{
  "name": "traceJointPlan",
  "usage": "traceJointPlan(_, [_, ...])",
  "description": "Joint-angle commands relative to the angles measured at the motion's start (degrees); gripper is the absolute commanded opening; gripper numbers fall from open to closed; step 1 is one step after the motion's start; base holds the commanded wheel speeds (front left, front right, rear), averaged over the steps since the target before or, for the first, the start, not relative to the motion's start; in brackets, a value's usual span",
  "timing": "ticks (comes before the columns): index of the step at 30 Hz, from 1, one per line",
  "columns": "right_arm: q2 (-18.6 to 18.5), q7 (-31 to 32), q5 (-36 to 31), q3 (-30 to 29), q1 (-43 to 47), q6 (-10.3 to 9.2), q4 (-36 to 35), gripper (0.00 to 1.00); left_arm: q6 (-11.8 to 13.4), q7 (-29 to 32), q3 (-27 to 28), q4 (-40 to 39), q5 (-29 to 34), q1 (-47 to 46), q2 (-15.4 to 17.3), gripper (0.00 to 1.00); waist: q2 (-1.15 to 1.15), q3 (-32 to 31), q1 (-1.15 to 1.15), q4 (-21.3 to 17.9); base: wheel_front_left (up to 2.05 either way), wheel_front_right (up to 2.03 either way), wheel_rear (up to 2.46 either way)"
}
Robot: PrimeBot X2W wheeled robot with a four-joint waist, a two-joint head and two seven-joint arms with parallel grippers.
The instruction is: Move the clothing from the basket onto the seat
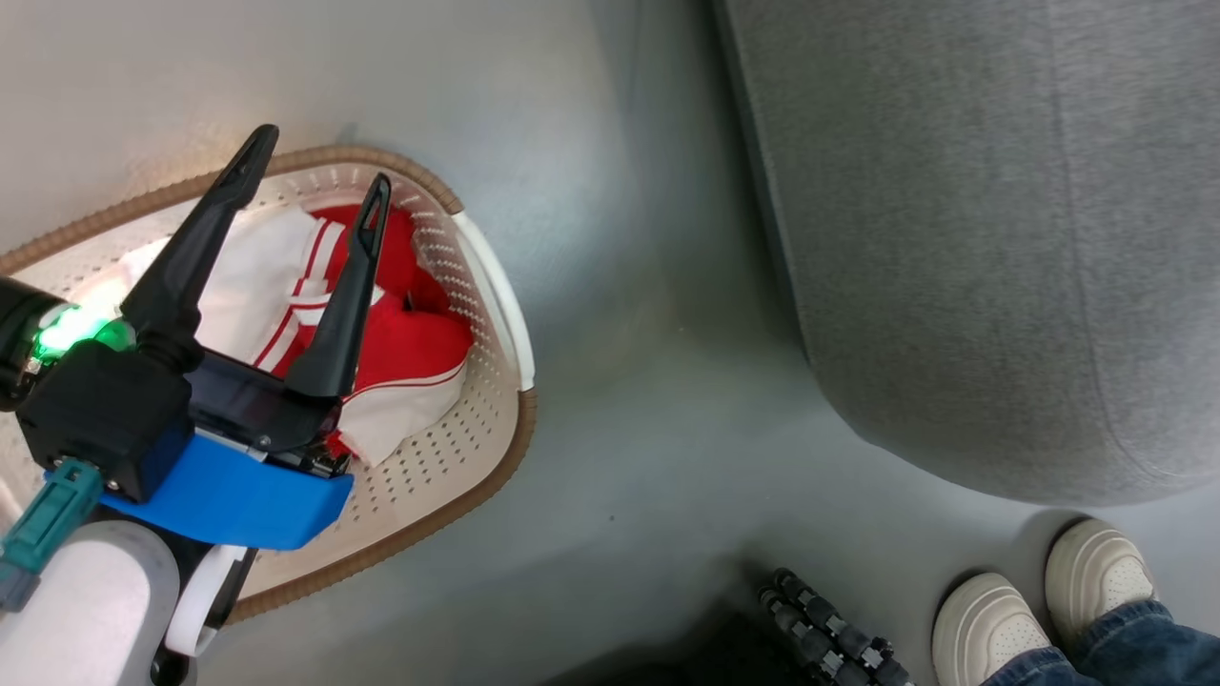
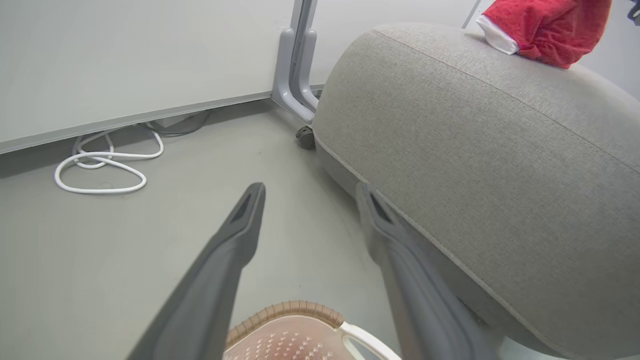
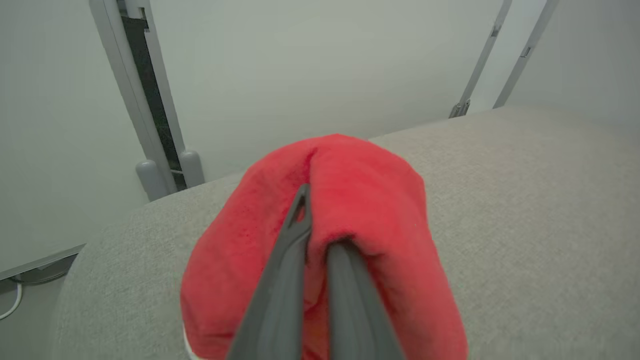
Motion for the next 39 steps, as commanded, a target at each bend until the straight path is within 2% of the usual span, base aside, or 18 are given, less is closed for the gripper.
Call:
traceJointPlan(1, [0.4,-0.5,-0.8,-0.5,-0.3,0.02,2.1,0.00,0.4,-0.4,0.3,-0.3,0.1,0.5,0.3,1.00,0.00,0.9,-0.02,1.0,0.00,0.00,0.00])
traceJointPlan(3, [0.7,-0.7,-1.8,-0.9,0.4,0.01,5.0,0.00,0.4,-0.8,0.2,0.0,-0.1,0.9,0.2,1.00,0.00,0.9,-0.02,1.2,0.00,0.00,0.00])
traceJointPlan(4, [0.9,-0.9,-2.2,-1.1,0.6,0.01,6.3,0.36,0.4,-1.0,0.2,0.3,-0.3,1.0,0.1,1.00,0.00,0.7,-0.02,1.3,0.00,0.00,0.00])
traceJointPlan(5, [1.2,-1.2,-2.3,-1.3,0.8,0.01,7.6,0.90,0.3,-1.4,0.1,0.7,-0.4,1.0,-0.1,1.00,0.00,0.3,-0.02,1.5,0.00,0.00,0.00])
traceJointPlan(6, [1.6,-1.1,-2.5,-1.2,1.1,0.01,9.0,1.00,0.3,-1.9,0.0,1.1,-0.5,1.1,-0.4,1.00,0.00,-0.2,-0.02,1.6,0.00,0.00,0.00])
traceJointPlan(14, [0.9,-3.8,-4.5,1.9,4.0,0.01,13.9,1.00,-1.2,-6.2,-2.1,7.4,-1.7,-0.6,-3.7,1.00,0.00,-6.9,-0.02,3.6,0.00,0.00,0.00])
traceJointPlan(22, [0.6,-1.4,-4.9,7.9,11.2,0.01,11.6,1.00,-2.6,-12.0,-4.2,18.0,-4.4,0.2,-8.7,1.00,0.00,-18.1,-0.02,5.3,0.00,0.00,0.00])
traceJointPlan(32, [3.8,2.0,-3.3,16.0,25.9,0.01,2.5,1.00,-2.6,-17.0,-2.7,31.0,-9.2,6.9,-13.4,1.00,0.00,-34.6,-0.02,6.3,0.00,0.00,0.00])
traceJointPlan(35, [4.5,2.3,-3.6,17.3,29.4,0.01,0.4,1.00,-2.5,-17.4,-2.4,32.8,-9.7,8.2,-14.4,1.00,0.00,-37.3,-0.02,6.5,0.00,0.00,0.00])
traceJointPlan(39, [6.4,1.3,-5.6,19.2,37.5,0.01,-5.9,1.00,-2.8,-17.8,-1.0,35.7,-10.6,10.9,-16.5,1.00,0.00,-42.1,-0.02,7.5,0.00,0.00,0.00])
